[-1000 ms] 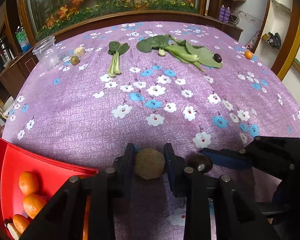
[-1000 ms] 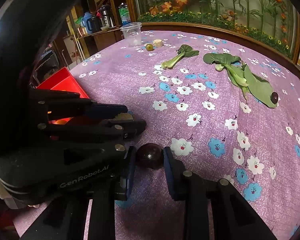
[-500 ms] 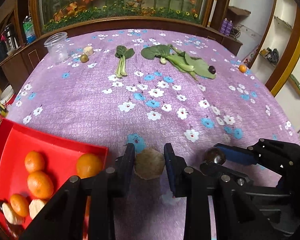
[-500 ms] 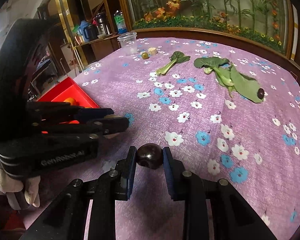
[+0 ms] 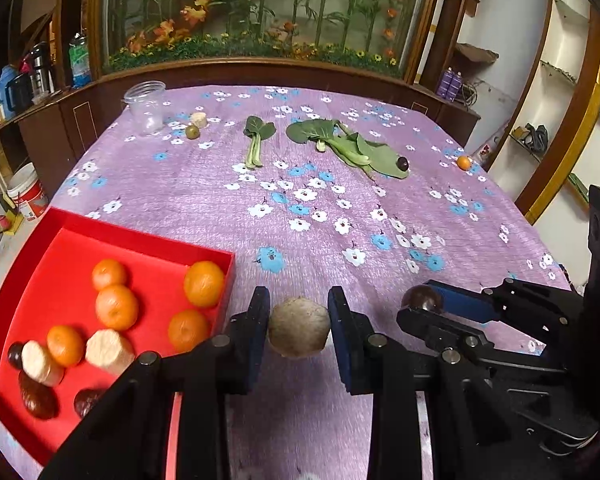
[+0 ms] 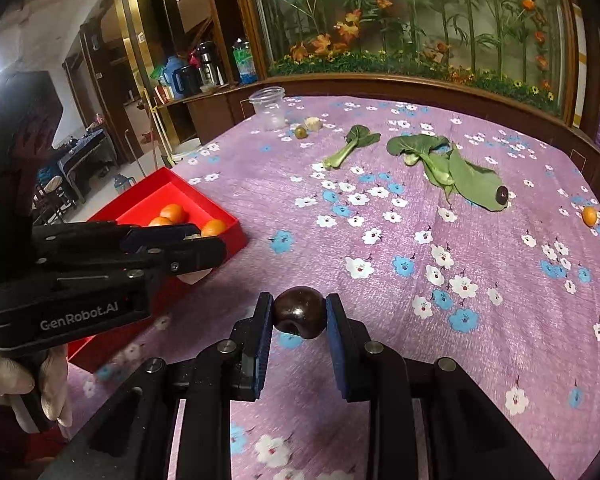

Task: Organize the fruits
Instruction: 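Carry the rice cake and date over the red tray and open both tools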

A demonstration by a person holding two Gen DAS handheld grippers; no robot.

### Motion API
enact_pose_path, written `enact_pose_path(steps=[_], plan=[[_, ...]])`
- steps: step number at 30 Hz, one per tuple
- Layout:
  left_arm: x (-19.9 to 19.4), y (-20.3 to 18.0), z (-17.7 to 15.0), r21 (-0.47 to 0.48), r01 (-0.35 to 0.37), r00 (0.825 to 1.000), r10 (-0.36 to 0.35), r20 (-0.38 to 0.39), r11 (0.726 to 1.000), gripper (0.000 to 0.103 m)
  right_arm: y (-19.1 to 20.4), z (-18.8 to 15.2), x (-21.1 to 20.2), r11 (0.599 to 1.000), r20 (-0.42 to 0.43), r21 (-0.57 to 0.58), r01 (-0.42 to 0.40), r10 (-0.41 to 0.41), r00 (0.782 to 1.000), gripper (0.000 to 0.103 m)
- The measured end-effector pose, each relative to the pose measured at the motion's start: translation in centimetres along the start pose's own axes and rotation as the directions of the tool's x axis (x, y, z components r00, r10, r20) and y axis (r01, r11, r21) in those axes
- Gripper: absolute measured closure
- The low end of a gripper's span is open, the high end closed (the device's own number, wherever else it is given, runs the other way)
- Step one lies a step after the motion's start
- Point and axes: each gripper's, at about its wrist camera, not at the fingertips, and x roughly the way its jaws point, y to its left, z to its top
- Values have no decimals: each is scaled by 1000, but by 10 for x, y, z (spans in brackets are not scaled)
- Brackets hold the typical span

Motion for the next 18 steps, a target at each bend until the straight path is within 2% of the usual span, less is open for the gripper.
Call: enact_pose_path(steps=[8,18], plan=[[-28,-3,-14,-6,-15,999,15,36,1000,74,20,-7,-19,1000,24,-11,-6,6,1000,74],[-63,1,-28,-32,-58,993,61,97,998,74,37,-17,-41,998,69,42,-35,32,997,74]])
